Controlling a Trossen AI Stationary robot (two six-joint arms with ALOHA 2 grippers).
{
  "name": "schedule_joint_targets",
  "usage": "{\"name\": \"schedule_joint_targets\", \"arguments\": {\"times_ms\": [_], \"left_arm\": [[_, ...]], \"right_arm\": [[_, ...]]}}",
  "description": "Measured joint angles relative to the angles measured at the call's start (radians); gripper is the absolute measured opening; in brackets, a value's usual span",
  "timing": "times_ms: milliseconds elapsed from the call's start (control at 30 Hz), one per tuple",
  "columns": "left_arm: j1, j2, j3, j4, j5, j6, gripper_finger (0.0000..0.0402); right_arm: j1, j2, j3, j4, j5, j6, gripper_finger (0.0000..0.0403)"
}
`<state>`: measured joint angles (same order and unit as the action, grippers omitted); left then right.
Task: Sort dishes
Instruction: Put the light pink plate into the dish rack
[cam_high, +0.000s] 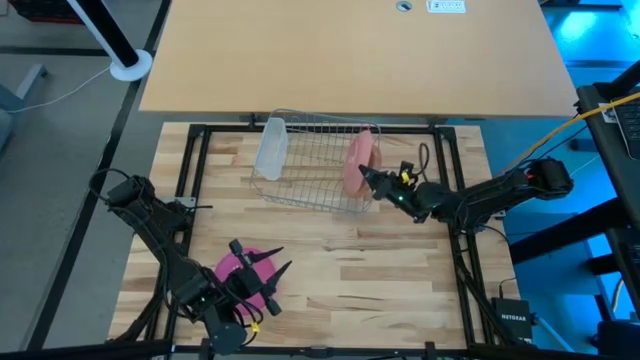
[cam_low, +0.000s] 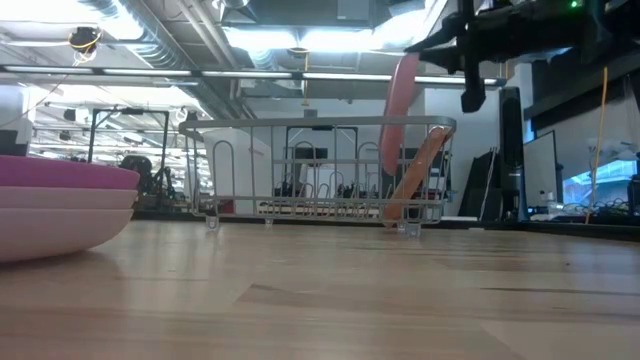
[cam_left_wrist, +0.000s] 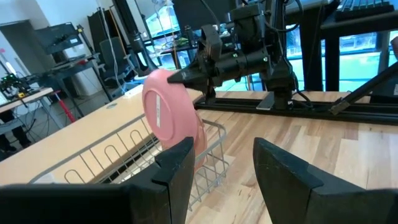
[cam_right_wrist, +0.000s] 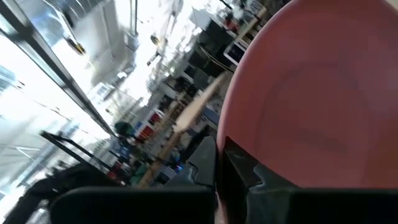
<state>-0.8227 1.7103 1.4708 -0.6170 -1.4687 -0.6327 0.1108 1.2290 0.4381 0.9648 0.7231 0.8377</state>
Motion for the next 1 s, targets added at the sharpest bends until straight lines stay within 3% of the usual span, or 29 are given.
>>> {"name": "schedule_joint_targets", "arguments": {"times_ms": [1000], "left_arm": [[0.004, 0.0, 0.0, 0.0, 0.0, 0.007, 0.0155]], "right_arm": [[0.001, 0.0, 0.0, -0.049, -0.088, -0.03, 0.0007]]}}
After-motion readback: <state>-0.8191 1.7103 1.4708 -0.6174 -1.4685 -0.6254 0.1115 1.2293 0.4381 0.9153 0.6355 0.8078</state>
